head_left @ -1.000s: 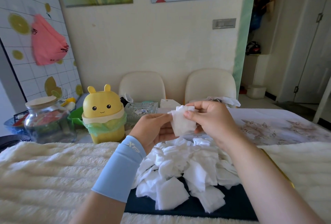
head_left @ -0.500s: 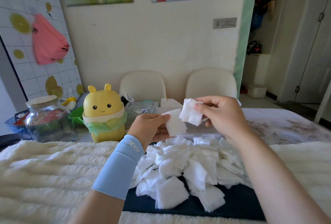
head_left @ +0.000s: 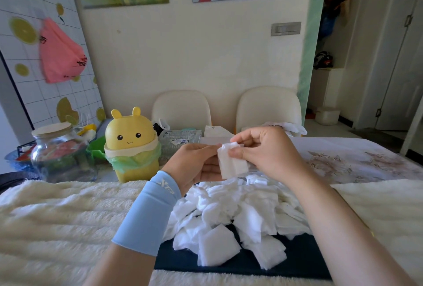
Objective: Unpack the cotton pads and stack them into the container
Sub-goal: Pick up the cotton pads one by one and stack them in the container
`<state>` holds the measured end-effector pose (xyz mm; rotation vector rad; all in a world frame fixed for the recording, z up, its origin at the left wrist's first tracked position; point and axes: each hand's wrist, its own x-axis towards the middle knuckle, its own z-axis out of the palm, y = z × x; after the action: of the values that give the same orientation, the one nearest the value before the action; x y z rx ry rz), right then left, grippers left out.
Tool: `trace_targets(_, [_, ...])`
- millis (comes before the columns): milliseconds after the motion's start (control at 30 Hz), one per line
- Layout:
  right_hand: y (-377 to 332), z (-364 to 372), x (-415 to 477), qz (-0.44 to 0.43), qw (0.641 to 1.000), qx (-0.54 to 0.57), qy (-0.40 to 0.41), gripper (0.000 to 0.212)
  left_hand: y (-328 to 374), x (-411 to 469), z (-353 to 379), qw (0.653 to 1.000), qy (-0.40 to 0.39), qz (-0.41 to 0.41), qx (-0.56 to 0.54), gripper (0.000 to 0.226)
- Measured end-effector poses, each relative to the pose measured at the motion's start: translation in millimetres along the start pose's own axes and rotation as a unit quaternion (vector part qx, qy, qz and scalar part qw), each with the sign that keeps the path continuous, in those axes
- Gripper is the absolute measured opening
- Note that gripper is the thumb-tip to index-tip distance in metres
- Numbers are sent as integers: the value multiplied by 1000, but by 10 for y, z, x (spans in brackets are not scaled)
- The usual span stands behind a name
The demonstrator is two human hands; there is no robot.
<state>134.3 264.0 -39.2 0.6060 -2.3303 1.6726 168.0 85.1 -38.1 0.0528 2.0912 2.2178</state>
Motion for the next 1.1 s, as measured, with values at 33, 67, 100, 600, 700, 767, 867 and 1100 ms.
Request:
trace_targets(33, [-9,1,-3,1,1000,2,4,17,1,0,1,1000,2,0,-5,29])
trace_targets(67, [-15,-3,-3,1,1000,6,8,16,3,1,3,1000,7,1,-12,28])
trace_targets(100, [-13,-9,1,4,1000,16,12,16,1,1,5,1000,13,5,-16,28])
trace_targets(600, [-9,10,-35,65,995,72,-38,32,-35,19,-123,996,-17,26,83,26])
trace_targets(700, [-36,-86,-63,10,993,-96,-66,25,-59,69,-201,997,49,12,58,21])
trace_targets(767, [-109,-170,-125,20,952,-236,-195,32,-76,99,-240,996,85,8,23,17])
trace_targets(867, [-125,-155,-181,76,879,-368,-294,39,-61,105,-245,995,102,2,-11,14])
trace_targets(1100, [-19,-211,-90,60,960,-197,-189,9,-48,90,-194,991,134,10,-21,11])
